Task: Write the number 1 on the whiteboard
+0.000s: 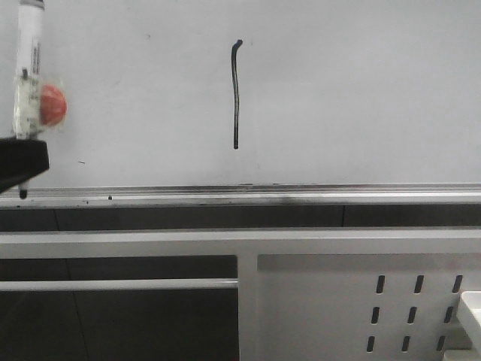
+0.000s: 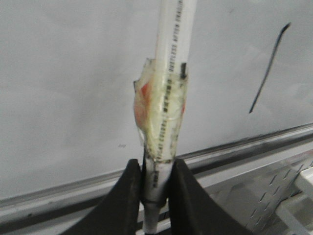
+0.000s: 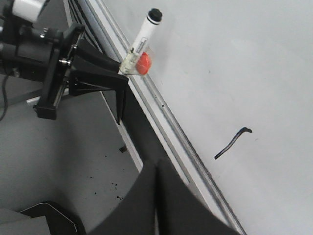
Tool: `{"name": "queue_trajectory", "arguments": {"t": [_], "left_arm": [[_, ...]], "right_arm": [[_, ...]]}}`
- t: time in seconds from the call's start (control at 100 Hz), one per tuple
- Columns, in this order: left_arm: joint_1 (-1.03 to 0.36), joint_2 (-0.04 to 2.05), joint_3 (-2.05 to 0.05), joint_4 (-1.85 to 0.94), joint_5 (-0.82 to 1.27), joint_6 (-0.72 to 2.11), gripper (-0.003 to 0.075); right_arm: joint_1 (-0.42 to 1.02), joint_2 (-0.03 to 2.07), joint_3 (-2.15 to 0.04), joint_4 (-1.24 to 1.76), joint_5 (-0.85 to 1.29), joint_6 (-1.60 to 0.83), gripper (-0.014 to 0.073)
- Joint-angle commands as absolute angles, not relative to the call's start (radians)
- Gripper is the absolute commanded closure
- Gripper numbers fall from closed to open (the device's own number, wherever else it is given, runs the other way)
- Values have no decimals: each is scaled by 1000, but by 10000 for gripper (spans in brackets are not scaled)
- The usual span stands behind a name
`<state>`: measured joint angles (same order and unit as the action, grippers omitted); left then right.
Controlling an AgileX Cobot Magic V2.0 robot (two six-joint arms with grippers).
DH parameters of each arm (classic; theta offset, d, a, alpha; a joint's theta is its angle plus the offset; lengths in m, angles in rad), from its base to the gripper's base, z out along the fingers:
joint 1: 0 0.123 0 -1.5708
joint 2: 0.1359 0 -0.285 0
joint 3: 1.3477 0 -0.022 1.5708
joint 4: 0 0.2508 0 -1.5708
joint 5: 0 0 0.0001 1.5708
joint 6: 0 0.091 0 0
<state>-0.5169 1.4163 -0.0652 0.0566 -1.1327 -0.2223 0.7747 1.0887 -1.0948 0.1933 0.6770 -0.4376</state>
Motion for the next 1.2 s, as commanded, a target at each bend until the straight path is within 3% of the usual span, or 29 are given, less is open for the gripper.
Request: {"name": "queue_trajectory", "arguments": {"t": [0.0,0.98,1.07,1.19], "left_arm": [[-517,1459,-95,23,-1362,-225,740],[-517,1535,-234,6,-1362,-225,736],[-517,1535,-234,13,-1362,-225,658],[-517,1535,-234,13,-1362,-225,409]], "right_arm": [[768,1066,-1117,194,621,-444,663],[768,1066,-1117,185,605,-444,663],[768,1066,-1117,185,605,-444,663],[768,1066,-1117,185,606,-444,663]]}}
